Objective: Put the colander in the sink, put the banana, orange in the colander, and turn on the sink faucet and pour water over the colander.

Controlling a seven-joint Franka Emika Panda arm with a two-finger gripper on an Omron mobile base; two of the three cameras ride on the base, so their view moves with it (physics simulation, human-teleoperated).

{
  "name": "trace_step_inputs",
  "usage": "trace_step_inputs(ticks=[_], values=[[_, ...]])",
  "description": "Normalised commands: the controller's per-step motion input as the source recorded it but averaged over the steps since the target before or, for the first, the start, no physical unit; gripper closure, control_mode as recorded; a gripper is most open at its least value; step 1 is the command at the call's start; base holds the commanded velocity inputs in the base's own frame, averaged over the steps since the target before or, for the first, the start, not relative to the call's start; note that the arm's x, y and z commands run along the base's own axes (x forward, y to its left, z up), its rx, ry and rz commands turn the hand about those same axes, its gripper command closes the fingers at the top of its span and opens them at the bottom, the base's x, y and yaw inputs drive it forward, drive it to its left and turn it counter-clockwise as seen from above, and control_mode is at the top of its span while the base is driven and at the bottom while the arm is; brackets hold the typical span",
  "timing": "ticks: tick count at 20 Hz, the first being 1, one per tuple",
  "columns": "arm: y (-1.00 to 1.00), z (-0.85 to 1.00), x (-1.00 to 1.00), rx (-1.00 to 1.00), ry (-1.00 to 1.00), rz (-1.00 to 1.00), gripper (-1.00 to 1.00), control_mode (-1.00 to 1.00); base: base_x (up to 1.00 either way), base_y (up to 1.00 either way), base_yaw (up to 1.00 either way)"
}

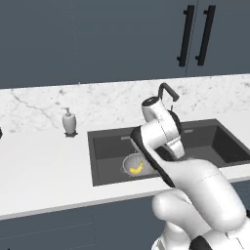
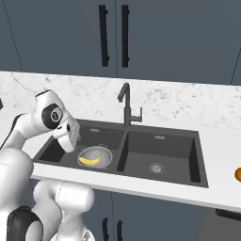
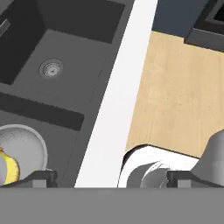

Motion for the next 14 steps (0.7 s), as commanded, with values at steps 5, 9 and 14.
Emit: trace_step_inputs(ticks=[5, 9, 14], values=[[-0.99, 0.00, -0.45, 0.29, -0.17, -0.33, -1.00, -1.00, 0.00, 0.00, 0.00], [-1.00, 0.00, -0.12, 0.27, -0.19, -0.37, -1.00, -1.00, 0.00, 0.00, 0.00], [-1.00, 0.00, 0.00, 0.17, -0.19, -0.43, -1.00, -1.00, 0.00, 0.00, 0.00]])
